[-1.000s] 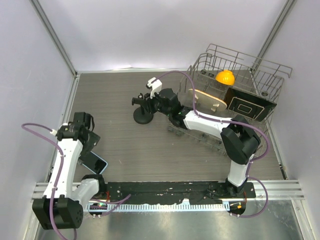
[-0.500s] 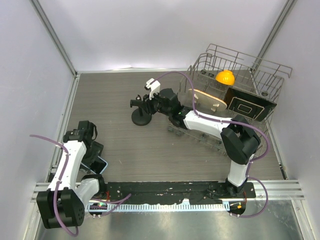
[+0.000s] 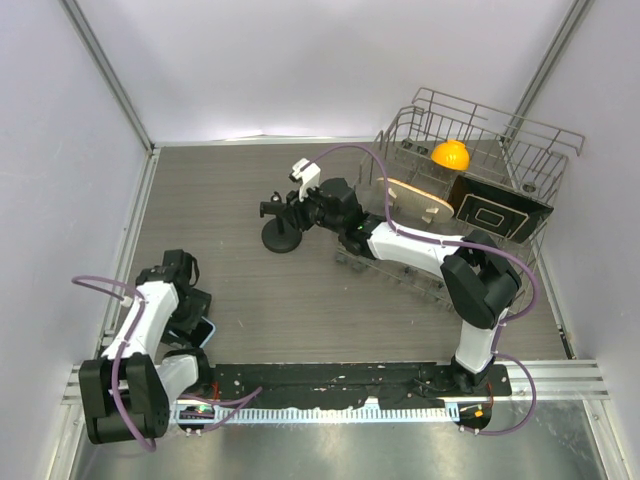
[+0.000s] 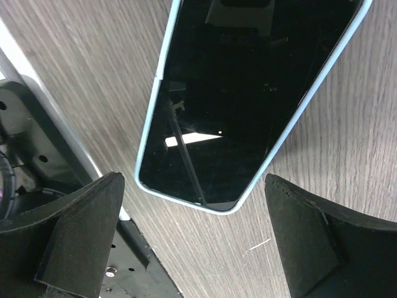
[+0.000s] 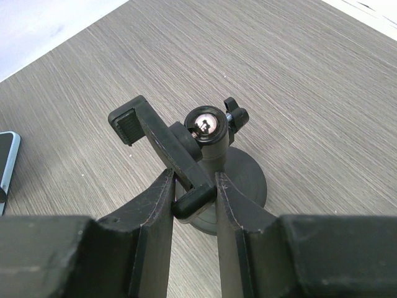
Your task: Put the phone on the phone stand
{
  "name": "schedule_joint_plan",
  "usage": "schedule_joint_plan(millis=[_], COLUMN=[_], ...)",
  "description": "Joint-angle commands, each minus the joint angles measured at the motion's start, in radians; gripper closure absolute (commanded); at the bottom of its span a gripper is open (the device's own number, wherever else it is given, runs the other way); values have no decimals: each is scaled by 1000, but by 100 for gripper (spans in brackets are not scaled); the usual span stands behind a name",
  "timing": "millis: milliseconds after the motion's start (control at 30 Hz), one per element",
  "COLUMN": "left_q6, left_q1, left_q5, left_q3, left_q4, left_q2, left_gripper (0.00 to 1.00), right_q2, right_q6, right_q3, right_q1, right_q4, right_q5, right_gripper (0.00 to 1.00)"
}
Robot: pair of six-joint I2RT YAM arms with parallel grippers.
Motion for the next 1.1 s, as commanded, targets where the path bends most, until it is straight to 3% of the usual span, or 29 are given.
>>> schedule_joint_plan(millis=[0,433,567,667,733,933,1067], left_q6=[-44,-6,14,31,53,85,54], left_q1=[11,14,17,15,17,18,49], left_q5=[45,95,198,277,277,131,70], left_q3=[-25,37,43,74,119,166,143], left_q4=[130,239,357,399,374,207,36], left_q2=[20,173,200,246,257,152,89], left_gripper=[0,0,14,19,18,1,0], right_q2=[-68,-63,-63,-67,-67,-62,-65], right_q6=[-14,-20,-19,-23,-23,-26,-28], right_q3=[19,16,16,11,9,13,11], right_q1=[-6,-12,-13,-12,-13,-15,-16], right_q4=[185,191,191,190,191,187,187], right_q5=[-20,-12,-12,-11,-8,-9,-8], right_gripper=[99,99,99,99,99,99,99])
